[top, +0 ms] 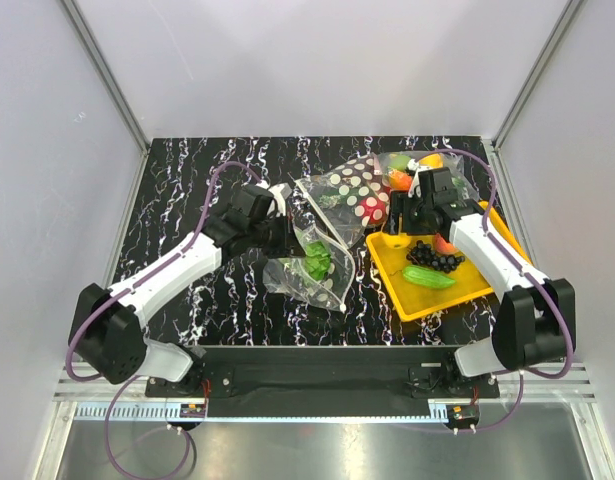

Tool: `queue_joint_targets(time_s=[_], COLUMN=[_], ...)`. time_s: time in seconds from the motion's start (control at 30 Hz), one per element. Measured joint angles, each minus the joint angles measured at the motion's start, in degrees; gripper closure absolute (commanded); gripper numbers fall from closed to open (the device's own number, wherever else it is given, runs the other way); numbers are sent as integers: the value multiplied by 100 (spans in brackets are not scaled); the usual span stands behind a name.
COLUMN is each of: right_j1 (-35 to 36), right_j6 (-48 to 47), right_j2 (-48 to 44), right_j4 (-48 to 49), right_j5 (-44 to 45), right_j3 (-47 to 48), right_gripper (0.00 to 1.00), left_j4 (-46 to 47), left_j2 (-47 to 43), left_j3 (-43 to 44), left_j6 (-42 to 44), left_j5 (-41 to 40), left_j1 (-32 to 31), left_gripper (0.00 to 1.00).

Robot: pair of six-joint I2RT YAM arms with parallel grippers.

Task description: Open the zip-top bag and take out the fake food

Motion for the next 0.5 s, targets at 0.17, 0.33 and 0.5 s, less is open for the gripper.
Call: queue_joint_targets(time_s=[0.17, 0.33, 0.5], right_j1=[0, 0, -9], right_j6=[2, 15, 55], right_j2=[212, 208, 208], right_j4=[-7, -7, -11], right_j5=[9, 66, 79], right_j3=[28, 31, 31], right_gripper=[80, 76, 68], left_j4=[31, 63, 79], left_j2=[-66, -66, -57], left_j3=[-92, -188, -184], left_j6=[22, 20, 74], left_j5=[4, 24, 48], left_j1=[0, 0, 0], left_gripper=[100, 100, 100])
